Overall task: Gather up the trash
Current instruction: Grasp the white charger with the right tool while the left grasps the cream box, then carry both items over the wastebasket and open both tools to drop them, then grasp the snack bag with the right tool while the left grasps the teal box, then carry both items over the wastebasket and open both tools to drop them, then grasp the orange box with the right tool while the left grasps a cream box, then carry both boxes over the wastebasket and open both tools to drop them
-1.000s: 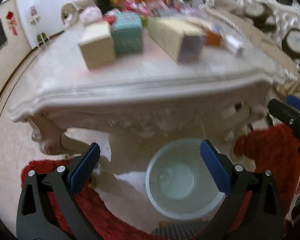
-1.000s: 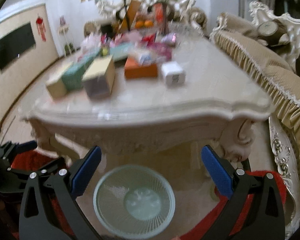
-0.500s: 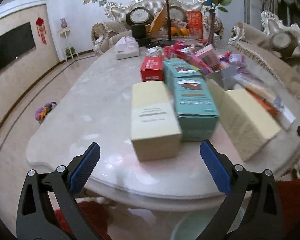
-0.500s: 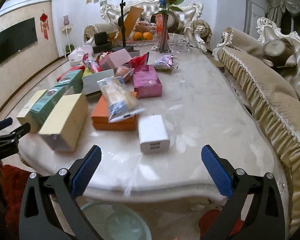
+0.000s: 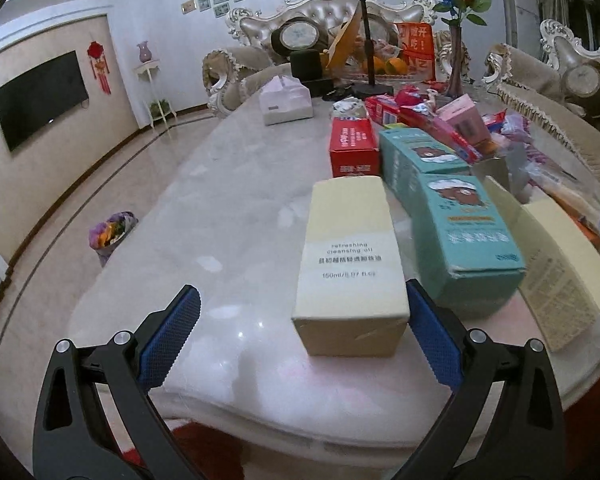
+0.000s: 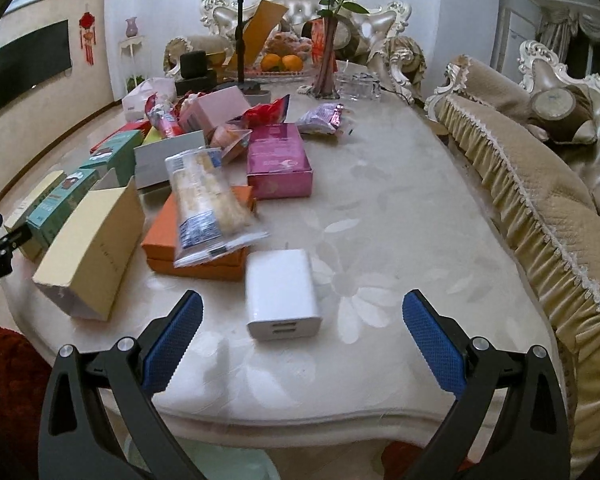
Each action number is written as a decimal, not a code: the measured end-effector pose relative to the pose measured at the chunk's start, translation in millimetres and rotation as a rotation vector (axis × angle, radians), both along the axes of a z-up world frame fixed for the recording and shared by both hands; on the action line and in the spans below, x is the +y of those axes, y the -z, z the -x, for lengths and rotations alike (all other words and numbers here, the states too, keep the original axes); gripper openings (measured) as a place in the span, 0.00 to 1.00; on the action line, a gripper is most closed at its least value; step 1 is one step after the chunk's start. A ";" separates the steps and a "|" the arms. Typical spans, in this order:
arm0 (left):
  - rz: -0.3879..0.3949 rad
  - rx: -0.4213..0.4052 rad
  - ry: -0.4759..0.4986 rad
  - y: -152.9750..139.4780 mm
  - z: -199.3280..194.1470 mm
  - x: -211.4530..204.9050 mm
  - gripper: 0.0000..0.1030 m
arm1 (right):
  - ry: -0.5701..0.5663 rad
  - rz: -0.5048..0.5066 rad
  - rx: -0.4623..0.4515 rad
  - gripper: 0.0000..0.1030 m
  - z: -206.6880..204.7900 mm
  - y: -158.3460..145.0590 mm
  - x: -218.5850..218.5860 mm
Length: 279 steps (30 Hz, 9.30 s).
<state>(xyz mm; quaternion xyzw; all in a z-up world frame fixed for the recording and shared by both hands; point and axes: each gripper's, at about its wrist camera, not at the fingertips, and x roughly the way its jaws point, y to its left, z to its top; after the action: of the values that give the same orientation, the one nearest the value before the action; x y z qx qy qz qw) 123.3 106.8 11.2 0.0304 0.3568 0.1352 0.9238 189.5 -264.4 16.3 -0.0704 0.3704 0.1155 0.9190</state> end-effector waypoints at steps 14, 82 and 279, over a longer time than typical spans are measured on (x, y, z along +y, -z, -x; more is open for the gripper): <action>-0.014 0.071 0.129 11.1 -41.6 1.7 0.48 | -0.123 -0.039 0.063 0.38 -15.2 12.7 0.5; 0.181 0.045 0.406 -14.6 77.2 -46.2 0.80 | -0.177 -0.220 0.013 0.60 99.3 -26.4 -16.1; 0.426 0.157 0.544 -20.6 99.3 -86.7 0.52 | -0.236 -0.414 0.161 0.77 135.4 -37.9 -26.6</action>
<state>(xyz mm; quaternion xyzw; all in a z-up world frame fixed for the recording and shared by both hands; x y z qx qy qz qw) 24.0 20.1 31.8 -0.0587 0.4258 -0.1961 0.8814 54.1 -291.0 54.2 0.0861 0.3999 0.3007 0.8615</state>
